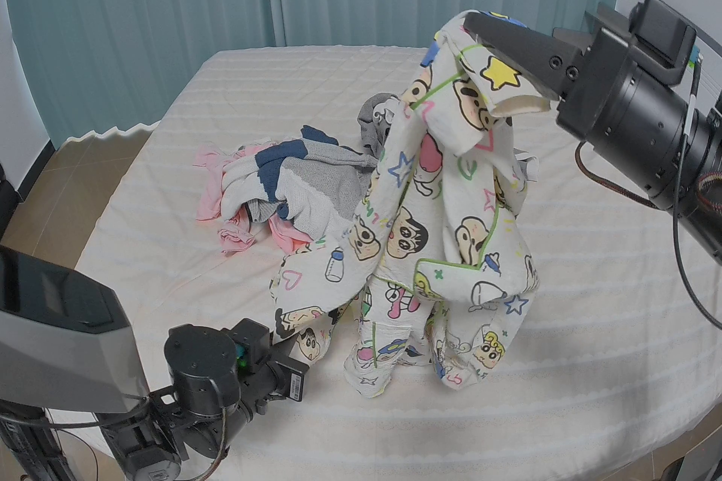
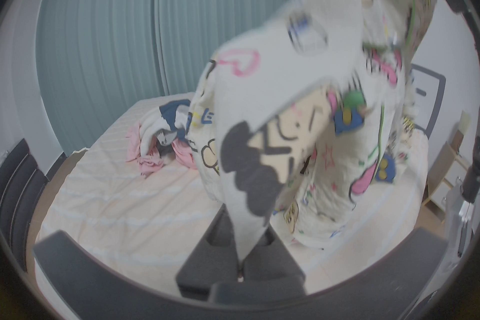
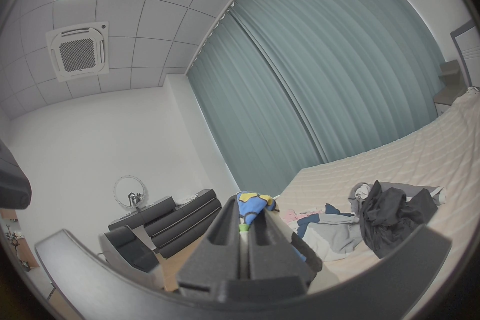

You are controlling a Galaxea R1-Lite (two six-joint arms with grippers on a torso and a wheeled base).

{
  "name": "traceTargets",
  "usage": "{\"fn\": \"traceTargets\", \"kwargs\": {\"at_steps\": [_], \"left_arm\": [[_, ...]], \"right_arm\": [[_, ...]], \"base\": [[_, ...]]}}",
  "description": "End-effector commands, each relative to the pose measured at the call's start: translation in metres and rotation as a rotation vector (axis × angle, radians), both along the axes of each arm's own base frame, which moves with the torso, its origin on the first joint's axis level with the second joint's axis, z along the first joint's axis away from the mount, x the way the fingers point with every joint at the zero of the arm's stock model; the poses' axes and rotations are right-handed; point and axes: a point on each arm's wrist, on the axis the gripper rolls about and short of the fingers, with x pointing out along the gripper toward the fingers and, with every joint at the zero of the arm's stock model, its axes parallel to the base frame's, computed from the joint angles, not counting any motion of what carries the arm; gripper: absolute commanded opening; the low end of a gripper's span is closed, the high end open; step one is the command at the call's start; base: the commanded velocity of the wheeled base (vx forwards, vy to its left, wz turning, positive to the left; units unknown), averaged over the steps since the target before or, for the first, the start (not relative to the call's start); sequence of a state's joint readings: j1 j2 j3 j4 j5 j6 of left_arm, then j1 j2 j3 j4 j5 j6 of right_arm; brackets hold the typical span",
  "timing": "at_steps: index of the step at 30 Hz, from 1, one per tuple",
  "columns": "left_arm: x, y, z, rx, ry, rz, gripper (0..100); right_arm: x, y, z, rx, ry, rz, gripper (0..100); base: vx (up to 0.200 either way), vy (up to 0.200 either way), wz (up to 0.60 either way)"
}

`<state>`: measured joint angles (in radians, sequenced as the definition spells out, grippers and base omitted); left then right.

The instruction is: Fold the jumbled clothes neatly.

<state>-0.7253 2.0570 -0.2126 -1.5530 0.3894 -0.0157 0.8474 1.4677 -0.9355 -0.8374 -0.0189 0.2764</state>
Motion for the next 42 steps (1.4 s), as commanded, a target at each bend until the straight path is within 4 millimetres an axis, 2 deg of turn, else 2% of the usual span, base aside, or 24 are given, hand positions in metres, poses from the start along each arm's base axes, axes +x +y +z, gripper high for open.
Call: {"fn": "traceTargets", "kwargs": {"at_steps": [1,4,5,6,8,10,15,22,23,25,26,27,28,30,35,36,38,39,42], "left_arm": [[-0.008,0.009,0.037,-0.114,-0.107,0.005,0],[-0.013,0.014,0.057,-0.168,-0.169,0.01,0],[-0.013,0.014,0.057,-0.168,-0.169,0.01,0],[-0.018,0.019,0.072,-0.21,-0.216,0.01,0],[-0.02,0.023,0.082,-0.236,-0.248,0.017,0],[-0.022,0.034,0.101,-0.277,-0.322,0.046,0],[-0.023,0.049,0.127,-0.331,-0.425,0.092,0],[-0.024,0.056,0.17,-0.411,-0.569,0.116,0],[-0.024,0.056,0.17,-0.411,-0.569,0.116,0],[-0.027,0.058,0.19,-0.43,-0.593,0.118,0],[-0.027,0.058,0.19,-0.43,-0.593,0.118,0],[-0.03,0.06,0.206,-0.451,-0.62,0.118,0],[-0.03,0.06,0.208,-0.454,-0.624,0.119,0],[-0.035,0.064,0.23,-0.49,-0.669,0.125,0],[-0.055,0.077,0.245,-0.519,-0.706,0.13,0],[-0.062,0.082,0.236,-0.501,-0.679,0.131,0],[-0.064,0.084,0.212,-0.442,-0.609,0.13,0],[-0.065,0.084,0.206,-0.426,-0.59,0.129,0],[-0.066,0.085,0.197,-0.411,-0.567,0.133,0]], "right_arm": [[0.005,-0.015,-0.009,-0.018,0.021,-0.054,0],[0.01,-0.026,-0.013,-0.025,0.034,-0.096,0],[0.01,-0.026,-0.013,-0.025,0.034,-0.096,0],[0.012,-0.033,-0.015,-0.029,0.038,-0.124,0],[0.013,-0.037,-0.016,-0.031,0.04,-0.139,0],[0.014,-0.049,-0.016,-0.028,0.035,-0.173,0],[0.011,-0.065,-0.013,-0.019,0.022,-0.212,0],[-0.004,-0.079,-0.006,0.01,-0.012,-0.229,0],[-0.004,-0.079,-0.006,0.01,-0.012,-0.229,0],[-0.009,-0.083,-0.002,0.023,-0.027,-0.229,0],[-0.009,-0.083,-0.002,0.023,-0.027,-0.229,0],[-0.012,-0.085,0.001,0.032,-0.039,-0.228,0],[-0.012,-0.085,0.002,0.033,-0.041,-0.228,0],[-0.018,-0.088,0.011,0.054,-0.075,-0.227,0],[-0.032,-0.096,0.023,0.091,-0.124,-0.208,0],[-0.036,-0.099,0.017,0.077,-0.111,-0.194,0],[-0.034,-0.097,-0.008,0.007,-0.043,-0.182,0],[-0.034,-0.096,-0.014,-0.009,-0.028,-0.181,0],[-0.035,-0.098,-0.019,-0.015,-0.02,-0.178,0]], "base": [[0.0,0.0,0.0],[0.0,0.0,0.0],[0.0,0.0,0.0],[0.0,0.0,0.0],[0.0,0.0,0.0],[0.0,0.0,0.0],[0.0,0.0,0.0],[0.0,0.0,0.0],[0.0,0.0,0.0],[0.0,0.0,0.0],[0.0,0.0,0.0],[0.0,0.0,0.0],[0.0,0.0,0.0],[0.0,0.0,0.0],[0.0,0.0,0.0],[0.0,0.0,0.0],[0.0,0.0,0.0],[0.0,0.0,0.0],[0.0,0.0,0.0]]}}
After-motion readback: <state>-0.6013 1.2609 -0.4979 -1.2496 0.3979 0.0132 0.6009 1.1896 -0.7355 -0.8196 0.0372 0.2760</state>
